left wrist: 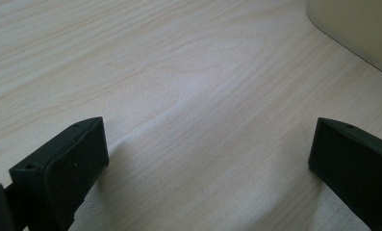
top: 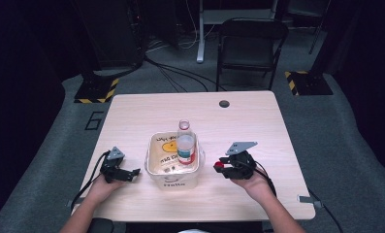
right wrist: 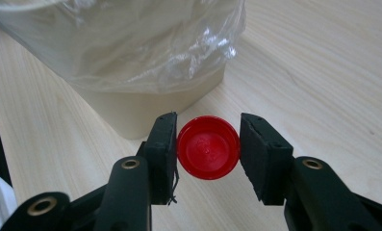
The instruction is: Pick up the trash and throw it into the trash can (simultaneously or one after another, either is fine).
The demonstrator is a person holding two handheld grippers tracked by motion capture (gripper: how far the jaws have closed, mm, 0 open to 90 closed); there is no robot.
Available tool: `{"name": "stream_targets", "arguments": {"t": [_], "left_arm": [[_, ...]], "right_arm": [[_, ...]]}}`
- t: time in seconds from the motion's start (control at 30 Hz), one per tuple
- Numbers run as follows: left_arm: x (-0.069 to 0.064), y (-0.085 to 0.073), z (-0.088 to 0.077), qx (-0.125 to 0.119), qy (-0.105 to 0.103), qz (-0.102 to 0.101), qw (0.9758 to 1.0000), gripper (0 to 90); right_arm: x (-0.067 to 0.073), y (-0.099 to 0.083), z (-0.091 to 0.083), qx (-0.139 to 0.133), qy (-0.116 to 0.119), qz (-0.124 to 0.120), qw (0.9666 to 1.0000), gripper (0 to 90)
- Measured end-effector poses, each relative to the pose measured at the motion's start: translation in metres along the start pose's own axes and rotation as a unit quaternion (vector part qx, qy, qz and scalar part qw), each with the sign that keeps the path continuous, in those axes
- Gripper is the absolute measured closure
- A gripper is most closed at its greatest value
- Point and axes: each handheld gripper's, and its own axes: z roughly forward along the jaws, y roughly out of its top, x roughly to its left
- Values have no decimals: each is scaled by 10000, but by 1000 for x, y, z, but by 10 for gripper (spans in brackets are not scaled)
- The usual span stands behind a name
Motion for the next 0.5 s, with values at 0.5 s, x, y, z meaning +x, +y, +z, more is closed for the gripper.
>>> {"name": "stream_targets", "arguments": {"t": [0.5], "left_arm": [[0, 0, 0, -1, -1, 1, 10000, 0]], "right_arm": [[6, 26, -19, -111, 111, -153, 9998, 576]]}}
